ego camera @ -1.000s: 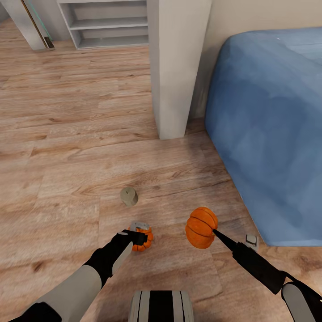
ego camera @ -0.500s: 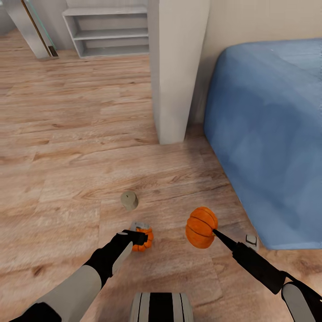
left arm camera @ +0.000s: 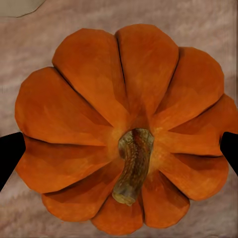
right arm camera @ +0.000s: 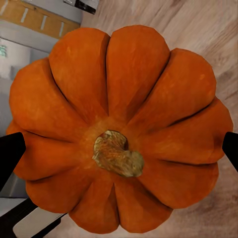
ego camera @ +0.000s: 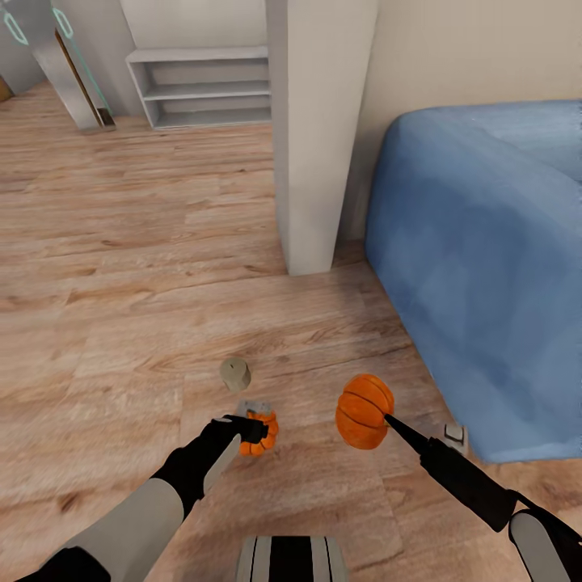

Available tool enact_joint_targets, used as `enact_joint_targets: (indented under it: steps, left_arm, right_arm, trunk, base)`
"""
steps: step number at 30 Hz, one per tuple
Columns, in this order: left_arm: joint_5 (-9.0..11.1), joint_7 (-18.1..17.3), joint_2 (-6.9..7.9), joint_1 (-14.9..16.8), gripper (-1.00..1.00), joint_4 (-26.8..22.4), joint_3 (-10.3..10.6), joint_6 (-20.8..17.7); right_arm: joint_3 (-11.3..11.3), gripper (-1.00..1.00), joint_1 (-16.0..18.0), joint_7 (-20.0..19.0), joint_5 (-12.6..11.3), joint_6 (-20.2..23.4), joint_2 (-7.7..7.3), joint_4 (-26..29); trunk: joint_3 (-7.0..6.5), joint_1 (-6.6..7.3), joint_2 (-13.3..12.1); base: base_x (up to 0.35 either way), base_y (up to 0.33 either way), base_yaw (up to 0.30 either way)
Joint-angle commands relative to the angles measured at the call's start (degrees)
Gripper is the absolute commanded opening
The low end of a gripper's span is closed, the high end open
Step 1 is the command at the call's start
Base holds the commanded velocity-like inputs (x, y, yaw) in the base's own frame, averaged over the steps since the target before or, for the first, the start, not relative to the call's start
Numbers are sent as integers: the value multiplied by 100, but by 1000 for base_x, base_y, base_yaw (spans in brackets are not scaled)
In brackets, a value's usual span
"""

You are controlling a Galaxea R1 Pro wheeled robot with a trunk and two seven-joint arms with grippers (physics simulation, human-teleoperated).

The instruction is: Place each of the two pumpkins and all three candles from the living room inside a cabinet in the living room (use any cabinet), then make sure every cabinet is closed, and position the cauldron so it is next to a table in the living room.

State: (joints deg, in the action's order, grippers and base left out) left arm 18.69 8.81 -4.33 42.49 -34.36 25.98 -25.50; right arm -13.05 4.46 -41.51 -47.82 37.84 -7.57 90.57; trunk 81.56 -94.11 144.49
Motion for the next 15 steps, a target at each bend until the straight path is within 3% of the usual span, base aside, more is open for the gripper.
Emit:
enact_joint_targets:
  steps: [1, 8, 15]
  left_arm:
    - [58, 42, 4, 4, -100, -22, 30, -65]
    - [64, 43, 3, 5, -100, -148, 30, -473]
    - [68, 42, 10, 3, -100, -243, 30, -547]
  right_arm:
    - [-5, -100, 2, -7, -26, 39, 2, 1]
    - [-5, -100, 2, -7, -23, 64, 5, -3]
    - [-4, -100, 2, -7, -18, 118, 9, -4]
  trunk:
    - [-19, 3, 0]
    - [-174, 21, -10]
    - [-329, 39, -19]
  base:
    - [0, 0, 0]
    - [0, 0, 0]
    - [0, 0, 0]
